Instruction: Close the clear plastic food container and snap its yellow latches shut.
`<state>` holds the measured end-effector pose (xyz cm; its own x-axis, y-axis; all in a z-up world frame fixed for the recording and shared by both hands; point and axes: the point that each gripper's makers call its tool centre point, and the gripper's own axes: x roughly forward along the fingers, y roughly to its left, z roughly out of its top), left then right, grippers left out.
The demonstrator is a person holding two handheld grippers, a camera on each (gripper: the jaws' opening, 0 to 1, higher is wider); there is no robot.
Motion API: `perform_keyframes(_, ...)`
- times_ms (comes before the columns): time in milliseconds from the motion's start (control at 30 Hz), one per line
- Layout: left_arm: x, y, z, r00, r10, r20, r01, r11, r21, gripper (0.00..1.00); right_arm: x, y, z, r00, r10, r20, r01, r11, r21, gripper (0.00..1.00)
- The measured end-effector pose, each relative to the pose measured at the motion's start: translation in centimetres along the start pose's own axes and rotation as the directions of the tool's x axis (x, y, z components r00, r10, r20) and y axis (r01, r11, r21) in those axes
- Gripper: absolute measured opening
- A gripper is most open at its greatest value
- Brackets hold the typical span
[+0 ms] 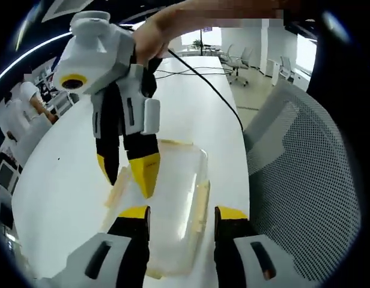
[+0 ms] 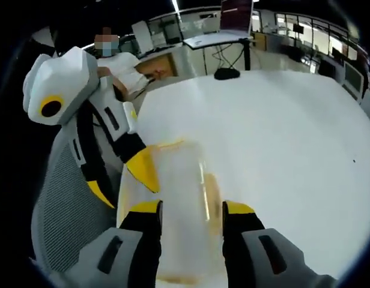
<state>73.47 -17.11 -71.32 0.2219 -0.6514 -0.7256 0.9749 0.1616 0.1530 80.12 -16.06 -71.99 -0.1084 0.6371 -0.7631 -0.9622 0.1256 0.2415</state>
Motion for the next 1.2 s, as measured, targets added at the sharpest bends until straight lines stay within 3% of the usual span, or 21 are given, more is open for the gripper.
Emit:
perform_keyframes(400,0.16,0.42,-0.11,1.0,0.022,-0.003,-0.022,0.996,0.083,0.32,0.39,0.06,-0.28,0.995,0.085,-0.044,-0.083,0.995,0.049,0.37)
perform_keyframes(1200,0.49,0.31,-0.24,0.997,0.079,0.01,-0.079,0.985,0.155,0.31,0.44,0.61,-0.56,0.988,0.123,-0.093,-0.116,0.99,0.077,0.32)
